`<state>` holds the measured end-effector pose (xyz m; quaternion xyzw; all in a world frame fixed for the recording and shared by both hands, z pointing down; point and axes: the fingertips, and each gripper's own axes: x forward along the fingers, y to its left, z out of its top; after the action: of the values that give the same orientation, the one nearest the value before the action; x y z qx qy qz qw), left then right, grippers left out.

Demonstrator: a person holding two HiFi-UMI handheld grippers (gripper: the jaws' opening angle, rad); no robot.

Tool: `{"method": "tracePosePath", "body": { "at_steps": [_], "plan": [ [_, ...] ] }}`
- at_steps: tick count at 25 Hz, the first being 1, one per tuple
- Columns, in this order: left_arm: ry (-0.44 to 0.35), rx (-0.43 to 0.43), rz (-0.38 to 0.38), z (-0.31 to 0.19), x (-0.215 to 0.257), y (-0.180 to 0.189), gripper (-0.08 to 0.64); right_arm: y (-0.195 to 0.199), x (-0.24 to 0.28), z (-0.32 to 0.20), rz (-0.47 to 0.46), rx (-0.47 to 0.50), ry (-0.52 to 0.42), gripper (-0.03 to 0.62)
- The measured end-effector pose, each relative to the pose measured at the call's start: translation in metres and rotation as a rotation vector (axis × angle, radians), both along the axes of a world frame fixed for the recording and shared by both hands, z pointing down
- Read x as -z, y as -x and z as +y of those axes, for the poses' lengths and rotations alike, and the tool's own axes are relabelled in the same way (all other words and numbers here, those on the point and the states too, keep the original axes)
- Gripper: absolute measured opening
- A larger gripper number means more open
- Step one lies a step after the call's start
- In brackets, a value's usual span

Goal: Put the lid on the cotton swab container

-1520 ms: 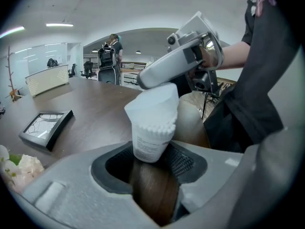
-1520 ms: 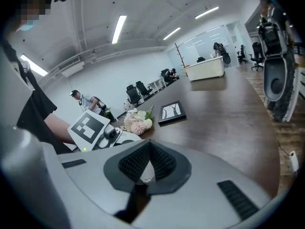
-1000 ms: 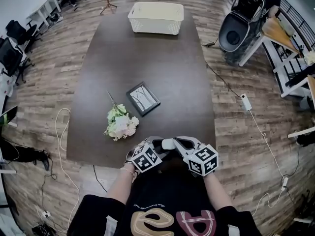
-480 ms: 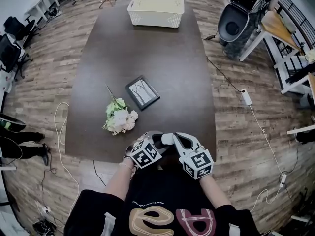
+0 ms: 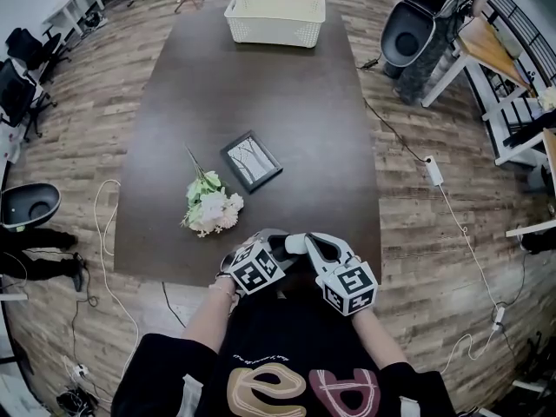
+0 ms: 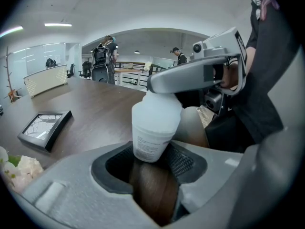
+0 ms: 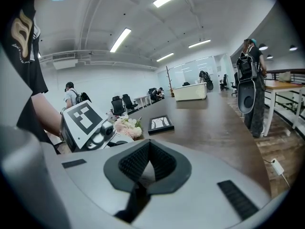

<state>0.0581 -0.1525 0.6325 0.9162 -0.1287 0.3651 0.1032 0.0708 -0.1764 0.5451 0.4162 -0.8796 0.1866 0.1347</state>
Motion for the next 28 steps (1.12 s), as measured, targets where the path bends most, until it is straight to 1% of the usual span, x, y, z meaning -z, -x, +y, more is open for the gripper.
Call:
{"method": "tracePosePath", "body": {
  "at_steps": [4,8,14,16,20,26,28],
  "plan": [
    [-0.005,0.002,-0.004,0.001,0.001,0.001,0.218,0.018,0.011,0.008,-0.021,0.044,-0.025,0.006],
    [-0.003,-0.003,-0.007,0.003,0.0,0.0,0.218,0.032,0.005,0.015,0.02,0.087,-0.014,0.006],
    [0.0,-0.016,-0.002,0.003,-0.001,0.001,0.216,0.033,-0.001,0.015,0.059,0.06,-0.017,0.007],
    [0.0,-0.024,0.002,0.003,-0.001,0.001,0.216,0.035,-0.001,0.016,0.073,0.052,-0.031,0.006],
    [0.018,-0.023,-0.006,0.003,0.0,0.005,0.218,0.039,0.001,0.016,0.137,0.06,-0.083,0.006],
    [0.029,-0.028,-0.004,0.002,0.0,0.005,0.218,0.04,-0.002,0.016,0.171,0.037,-0.107,0.006],
    [0.03,-0.029,-0.003,0.002,-0.001,0.004,0.218,0.039,-0.003,0.016,0.168,0.033,-0.113,0.006]
  ]
}}
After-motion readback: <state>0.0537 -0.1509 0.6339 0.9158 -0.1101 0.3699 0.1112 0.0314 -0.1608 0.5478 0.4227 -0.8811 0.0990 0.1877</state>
